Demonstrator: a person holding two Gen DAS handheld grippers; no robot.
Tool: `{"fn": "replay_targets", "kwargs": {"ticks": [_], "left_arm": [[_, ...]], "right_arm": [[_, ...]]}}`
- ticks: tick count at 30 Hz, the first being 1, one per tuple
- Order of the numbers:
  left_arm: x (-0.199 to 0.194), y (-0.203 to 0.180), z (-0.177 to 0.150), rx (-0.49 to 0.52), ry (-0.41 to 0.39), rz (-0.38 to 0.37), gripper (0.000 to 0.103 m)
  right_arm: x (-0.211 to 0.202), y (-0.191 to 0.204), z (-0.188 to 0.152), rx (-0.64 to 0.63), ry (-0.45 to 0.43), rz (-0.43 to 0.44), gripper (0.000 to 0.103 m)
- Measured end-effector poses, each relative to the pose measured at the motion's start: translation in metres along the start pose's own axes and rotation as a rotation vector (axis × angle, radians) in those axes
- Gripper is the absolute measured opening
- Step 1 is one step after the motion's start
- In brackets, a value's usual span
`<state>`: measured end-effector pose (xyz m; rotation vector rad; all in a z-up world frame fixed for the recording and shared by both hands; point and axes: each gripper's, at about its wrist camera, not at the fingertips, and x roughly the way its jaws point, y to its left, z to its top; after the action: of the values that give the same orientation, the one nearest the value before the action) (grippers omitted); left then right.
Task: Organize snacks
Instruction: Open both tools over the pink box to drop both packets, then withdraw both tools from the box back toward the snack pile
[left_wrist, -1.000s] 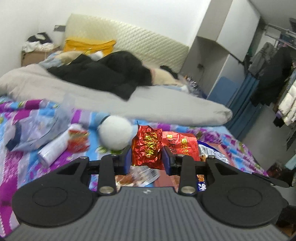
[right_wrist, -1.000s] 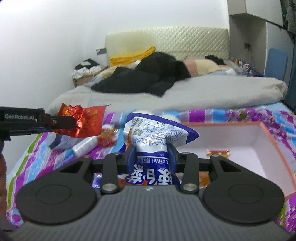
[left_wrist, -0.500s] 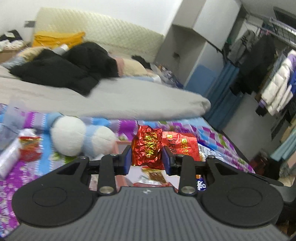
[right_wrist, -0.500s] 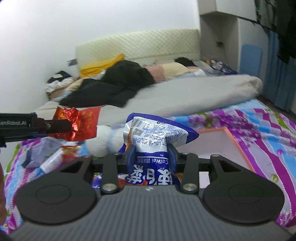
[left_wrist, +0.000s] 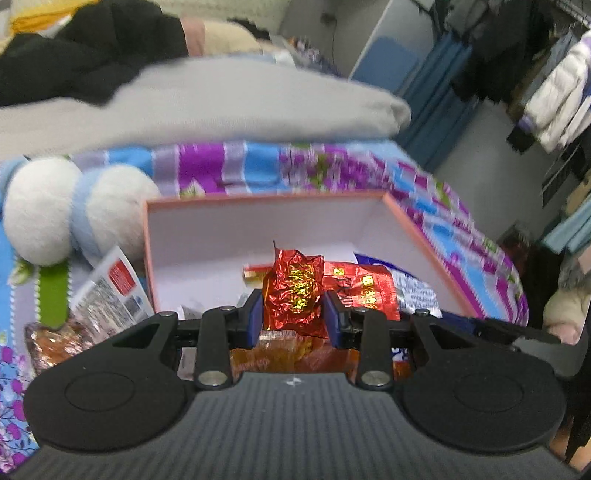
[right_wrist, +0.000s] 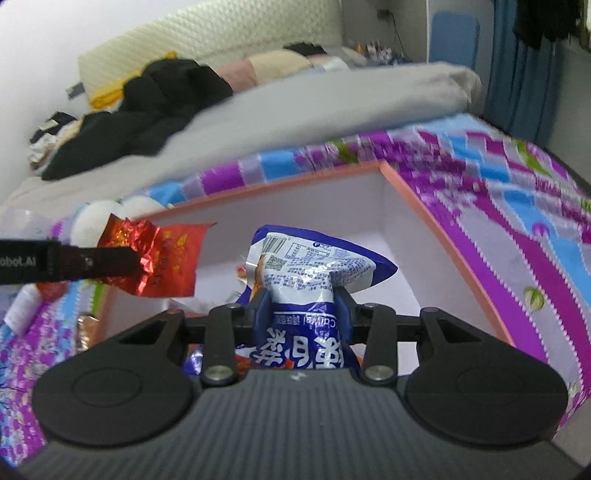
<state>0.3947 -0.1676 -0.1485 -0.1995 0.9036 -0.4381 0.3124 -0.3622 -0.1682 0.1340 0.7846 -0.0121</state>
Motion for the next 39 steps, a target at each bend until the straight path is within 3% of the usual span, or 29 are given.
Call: {"fn": "replay_targets", "kwargs": {"ticks": [9, 11, 12, 14, 15, 17, 24, 39], "left_arm": [[0.039, 0.006, -0.003, 0.007, 0.077, 0.014, 0.042], [0.037, 0.005, -0.003, 0.01, 0.08, 0.019, 0.06], [0.035, 0.004, -0.002, 0.018, 0.073, 0.024, 0.064], [0.025, 0.001, -0.002, 0.028, 0.056, 0.025, 0.069], [0.022, 0.0, -0.002, 0.031, 0.05, 0.02, 0.069], [0.014, -0.002, -0.002, 0.035, 0.042, 0.019, 0.069], [-0.033, -0.012, -0.004, 0.052, -0.021, 0.024, 0.069], [-0.172, -0.011, -0.033, 0.039, -0.199, 0.048, 0.069]], "right_arm": [[0.037, -0.014, -0.013, 0.015, 0.081, -0.003, 0.044], [0.037, -0.015, -0.015, 0.023, 0.087, 0.001, 0.047], [0.038, -0.016, -0.014, 0.026, 0.093, 0.003, 0.046], [0.038, -0.015, -0.013, 0.027, 0.103, 0.01, 0.053], [0.036, -0.015, -0.013, 0.027, 0.104, 0.006, 0.064], [0.032, -0.014, -0.011, 0.026, 0.089, 0.006, 0.066], [-0.002, -0.005, -0.005, 0.022, 0.018, 0.028, 0.067], [-0.107, 0.034, -0.013, -0.01, -0.136, 0.088, 0.066]]}}
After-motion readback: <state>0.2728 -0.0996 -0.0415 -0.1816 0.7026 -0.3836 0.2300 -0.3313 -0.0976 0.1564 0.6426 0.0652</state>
